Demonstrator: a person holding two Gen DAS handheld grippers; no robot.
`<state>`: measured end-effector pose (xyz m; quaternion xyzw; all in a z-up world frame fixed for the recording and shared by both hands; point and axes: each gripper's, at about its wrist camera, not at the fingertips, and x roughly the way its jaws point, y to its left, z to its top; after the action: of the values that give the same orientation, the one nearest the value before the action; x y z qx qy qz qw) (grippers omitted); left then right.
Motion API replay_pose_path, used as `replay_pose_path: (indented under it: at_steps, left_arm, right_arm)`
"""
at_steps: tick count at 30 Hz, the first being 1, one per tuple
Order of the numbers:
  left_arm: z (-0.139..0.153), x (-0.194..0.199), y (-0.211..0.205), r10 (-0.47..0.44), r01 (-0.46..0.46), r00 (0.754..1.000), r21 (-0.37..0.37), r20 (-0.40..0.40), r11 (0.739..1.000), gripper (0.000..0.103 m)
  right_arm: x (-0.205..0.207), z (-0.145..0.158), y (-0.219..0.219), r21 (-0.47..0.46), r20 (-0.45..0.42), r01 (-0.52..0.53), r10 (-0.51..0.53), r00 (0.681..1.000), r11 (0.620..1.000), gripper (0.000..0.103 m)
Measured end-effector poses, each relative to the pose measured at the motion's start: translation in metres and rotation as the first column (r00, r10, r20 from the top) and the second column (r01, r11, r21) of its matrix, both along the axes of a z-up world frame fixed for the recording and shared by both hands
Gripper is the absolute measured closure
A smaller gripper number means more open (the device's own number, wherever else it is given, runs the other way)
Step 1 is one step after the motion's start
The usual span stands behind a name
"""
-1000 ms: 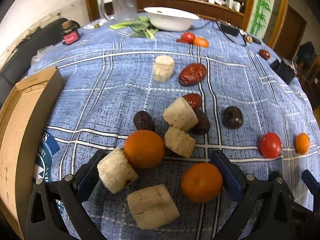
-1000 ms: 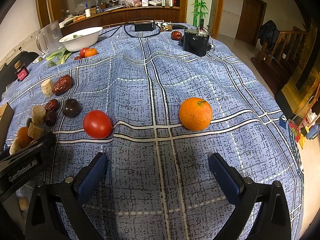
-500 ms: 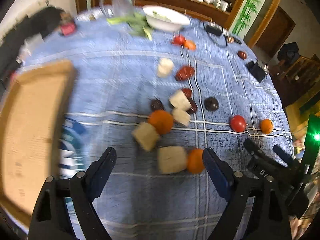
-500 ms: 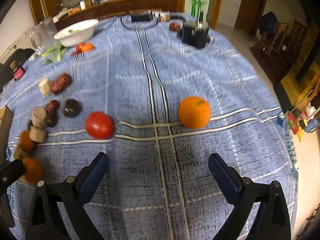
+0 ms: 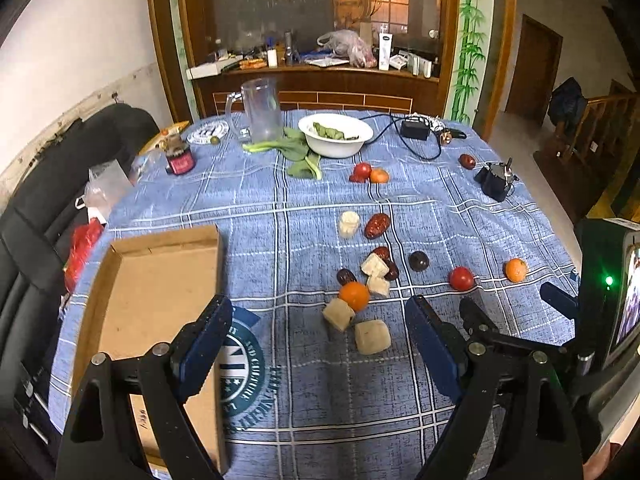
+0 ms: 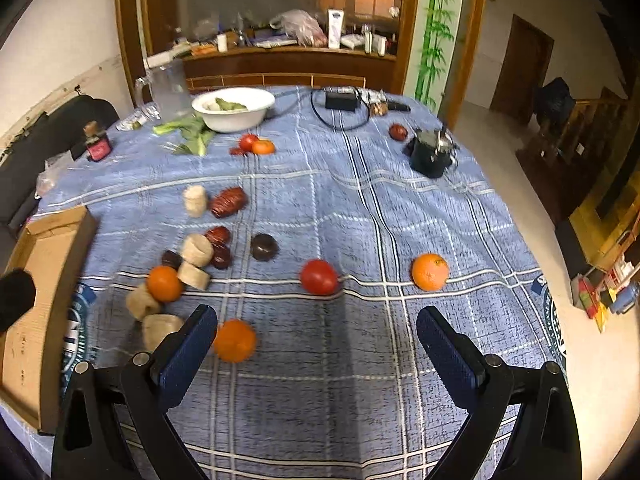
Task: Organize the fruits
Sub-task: 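Grasp a white cylindrical chunk with the left tool while the right tool grasps an orange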
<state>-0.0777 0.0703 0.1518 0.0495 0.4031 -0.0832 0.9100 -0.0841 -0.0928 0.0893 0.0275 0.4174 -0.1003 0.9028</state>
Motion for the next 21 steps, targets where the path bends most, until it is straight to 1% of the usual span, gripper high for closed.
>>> replay_pose_path:
  at_steps: [4, 8, 14, 21]
  left_arm:
    - [0.002, 0.000, 0.006, -0.004, 0.004, 1.000, 0.009, -0.005, 1.000, 0.015]
    - [0.002, 0.000, 0.008, -0.014, 0.014, 1.000, 0.031, -0.004, 0.999, 0.015]
    - [0.001, 0.000, 0.010, -0.034, 0.035, 0.999, 0.043, -0.004, 0.998, 0.015]
    - [-0.007, 0.009, 0.011, -0.041, 0.042, 0.998, 0.035, -0.038, 0.999, 0.015]
  right_arm:
    - [-0.005, 0.008, 0.005, 0.002, 0.031, 0.007, -0.007, 1.000, 1.000, 0.002]
    - [-0.007, 0.010, 0.007, 0.017, 0.038, 0.016, -0.017, 0.999, 1.000, 0.002]
    - [-0.006, 0.006, 0.007, 0.038, 0.017, 0.034, -0.035, 0.999, 0.999, 0.002]
    - [-0.004, 0.000, 0.007, 0.044, 0.001, 0.040, -0.040, 0.999, 0.998, 0.002]
